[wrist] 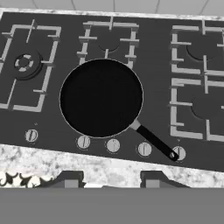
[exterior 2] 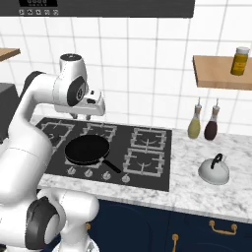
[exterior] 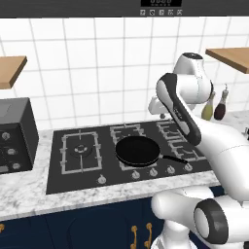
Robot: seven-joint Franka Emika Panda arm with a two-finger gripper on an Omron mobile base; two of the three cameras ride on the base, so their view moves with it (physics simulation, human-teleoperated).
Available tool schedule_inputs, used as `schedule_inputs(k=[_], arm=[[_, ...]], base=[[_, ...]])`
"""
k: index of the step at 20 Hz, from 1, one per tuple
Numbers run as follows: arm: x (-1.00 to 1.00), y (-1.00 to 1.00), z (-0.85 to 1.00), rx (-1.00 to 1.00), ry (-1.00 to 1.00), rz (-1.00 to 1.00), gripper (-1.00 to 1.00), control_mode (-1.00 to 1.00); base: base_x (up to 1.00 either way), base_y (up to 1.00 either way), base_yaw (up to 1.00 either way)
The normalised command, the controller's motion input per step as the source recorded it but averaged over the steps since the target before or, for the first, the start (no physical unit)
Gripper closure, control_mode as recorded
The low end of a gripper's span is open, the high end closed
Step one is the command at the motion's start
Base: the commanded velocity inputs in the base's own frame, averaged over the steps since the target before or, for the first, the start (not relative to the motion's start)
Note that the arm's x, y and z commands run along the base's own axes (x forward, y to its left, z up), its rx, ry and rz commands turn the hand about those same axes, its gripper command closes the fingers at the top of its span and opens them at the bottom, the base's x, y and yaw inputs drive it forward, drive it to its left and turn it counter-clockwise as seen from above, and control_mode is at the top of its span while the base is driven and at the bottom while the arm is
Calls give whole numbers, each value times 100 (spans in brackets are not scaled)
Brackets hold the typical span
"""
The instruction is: Pick the kettle from the counter and place it on a stove burner. Then turn the burner on.
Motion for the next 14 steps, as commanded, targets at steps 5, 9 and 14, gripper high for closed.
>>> schedule_inputs(k=[5,9,14], arm=[[-28,-50,-9,0,-4,0,-100,-100],[-59,-86,-12,2,0,-8,-100,-100],[-45,-100,-25,2,0,-27,-100,-100]], base=[[0,0,0],[0,0,0],[0,0,0]])
